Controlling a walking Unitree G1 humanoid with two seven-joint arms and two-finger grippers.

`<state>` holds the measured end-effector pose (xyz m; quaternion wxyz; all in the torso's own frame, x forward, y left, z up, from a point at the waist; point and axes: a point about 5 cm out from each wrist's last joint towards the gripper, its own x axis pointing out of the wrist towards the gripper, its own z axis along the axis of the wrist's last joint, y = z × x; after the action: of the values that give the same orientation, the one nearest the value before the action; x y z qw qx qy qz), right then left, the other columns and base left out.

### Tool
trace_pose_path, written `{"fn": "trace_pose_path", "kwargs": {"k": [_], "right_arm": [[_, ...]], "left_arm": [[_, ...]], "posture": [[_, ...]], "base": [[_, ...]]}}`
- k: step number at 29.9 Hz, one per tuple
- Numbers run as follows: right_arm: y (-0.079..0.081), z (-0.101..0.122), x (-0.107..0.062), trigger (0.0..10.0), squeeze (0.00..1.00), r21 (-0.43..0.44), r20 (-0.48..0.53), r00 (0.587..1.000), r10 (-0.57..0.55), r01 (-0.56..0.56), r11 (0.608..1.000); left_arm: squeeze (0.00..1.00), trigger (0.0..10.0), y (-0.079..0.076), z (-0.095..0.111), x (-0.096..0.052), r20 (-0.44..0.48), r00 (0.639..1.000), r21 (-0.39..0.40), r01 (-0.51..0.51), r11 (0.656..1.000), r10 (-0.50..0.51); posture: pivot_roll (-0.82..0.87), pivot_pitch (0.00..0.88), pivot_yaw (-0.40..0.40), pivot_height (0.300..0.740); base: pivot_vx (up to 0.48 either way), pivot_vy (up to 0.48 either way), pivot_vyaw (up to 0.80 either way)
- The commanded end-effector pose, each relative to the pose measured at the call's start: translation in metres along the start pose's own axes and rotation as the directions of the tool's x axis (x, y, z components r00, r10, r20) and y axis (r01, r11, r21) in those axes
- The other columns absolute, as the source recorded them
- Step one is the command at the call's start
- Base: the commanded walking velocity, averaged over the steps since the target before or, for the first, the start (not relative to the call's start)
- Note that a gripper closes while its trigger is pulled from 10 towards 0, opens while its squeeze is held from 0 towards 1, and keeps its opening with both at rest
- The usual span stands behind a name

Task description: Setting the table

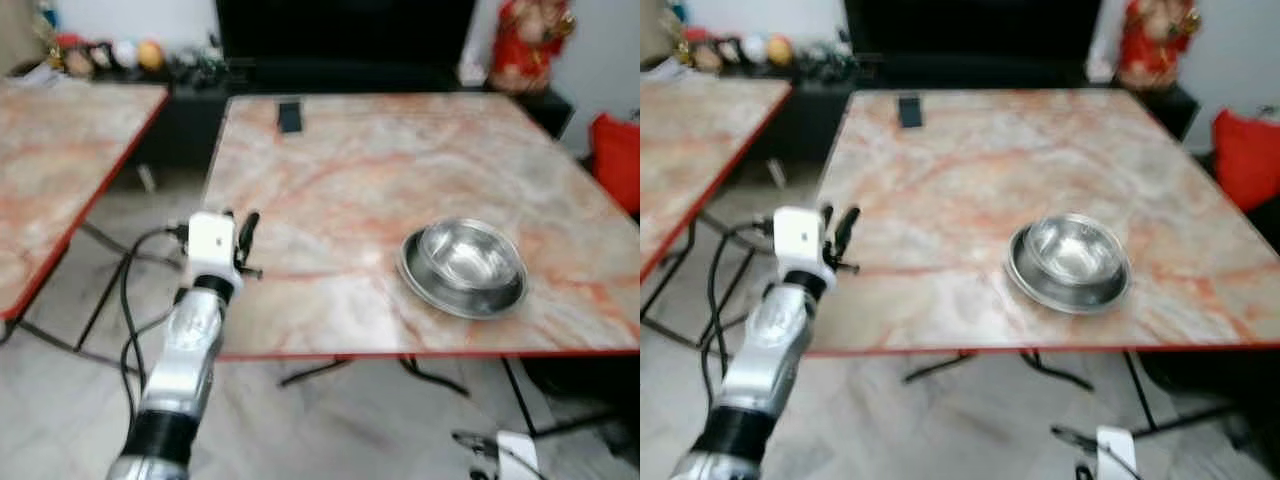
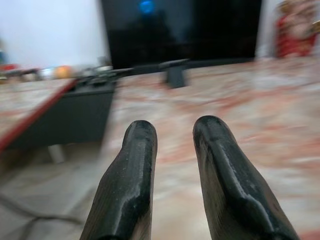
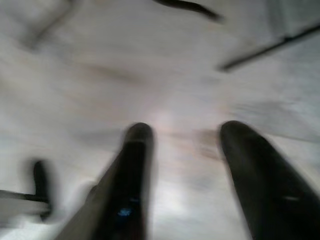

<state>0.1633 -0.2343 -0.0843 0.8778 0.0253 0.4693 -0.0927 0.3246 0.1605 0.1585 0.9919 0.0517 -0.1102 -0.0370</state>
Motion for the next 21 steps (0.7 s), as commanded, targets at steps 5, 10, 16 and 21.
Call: {"fn": "trace_pose_path", "kwargs": {"k": [5, 10, 16, 21], "right_arm": [[-0.0073, -0.0047, -0.0017, 10.0, 0.00, -0.001, -0.008, 1.000, -0.019, 0.019, 1.000], [-0.0069, -0.0054, -0.0018, 10.0, 0.00, -0.003, -0.009, 1.000, -0.018, 0.018, 1.000], [-0.0061, -0.0065, -0.0019, 10.0, 0.00, -0.006, -0.012, 1.000, -0.015, 0.015, 1.000], [-0.0060, -0.0066, -0.0020, 10.0, 0.00, -0.005, -0.011, 1.000, -0.013, 0.013, 1.000]], "left_arm": [[0.00, 10.0, -0.0075, 0.0035, 0.0010, 0.012, 1.000, -0.005, 0.020, 1.000, -0.020], [0.00, 10.0, -0.0077, 0.0034, 0.0008, 0.012, 1.000, -0.003, 0.023, 1.000, -0.023], [0.00, 10.0, -0.0079, 0.0034, -0.0002, 0.013, 1.000, -0.001, 0.028, 1.000, -0.028], [0.00, 10.0, -0.0085, 0.0031, -0.0003, 0.012, 0.999, -0.003, 0.030, 1.000, -0.030]], "posture": [[0.12, 0.000, -0.009, 0.727], [0.11, 0.000, -0.005, 0.727], [0.12, 0.000, -0.003, 0.727], [0.12, 0.000, -0.003, 0.727]], "base": [[0.000, 0.313, 0.00], [0.000, 0.312, 0.00], [0.000, 0.312, 0.00], [0.000, 0.312, 0.00]]}}
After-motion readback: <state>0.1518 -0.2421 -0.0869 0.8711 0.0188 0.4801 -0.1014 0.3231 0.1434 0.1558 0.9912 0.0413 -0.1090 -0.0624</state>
